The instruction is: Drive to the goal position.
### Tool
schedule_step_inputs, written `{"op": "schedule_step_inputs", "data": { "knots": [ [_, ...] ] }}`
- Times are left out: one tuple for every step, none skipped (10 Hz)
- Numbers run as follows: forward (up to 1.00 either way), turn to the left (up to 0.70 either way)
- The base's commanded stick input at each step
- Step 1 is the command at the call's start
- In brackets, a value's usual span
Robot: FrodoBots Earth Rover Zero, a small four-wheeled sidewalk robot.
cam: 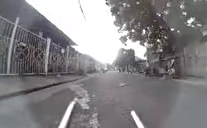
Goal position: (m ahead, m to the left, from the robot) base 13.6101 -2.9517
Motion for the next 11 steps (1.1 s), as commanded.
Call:
{"op": "schedule_step_inputs", "data": {
  "knots": [
    [0.70,-0.13],
    [0.70,0.00],
    [0.70,0.00],
    [0.70,0.00],
    [0.70,0.00],
    [0.70,0.00],
    [0.70,0.00],
    [0.70,0.00],
    [0.70,0.00],
    [0.70,0.00],
    [0.70,0.00]
  ]
}}
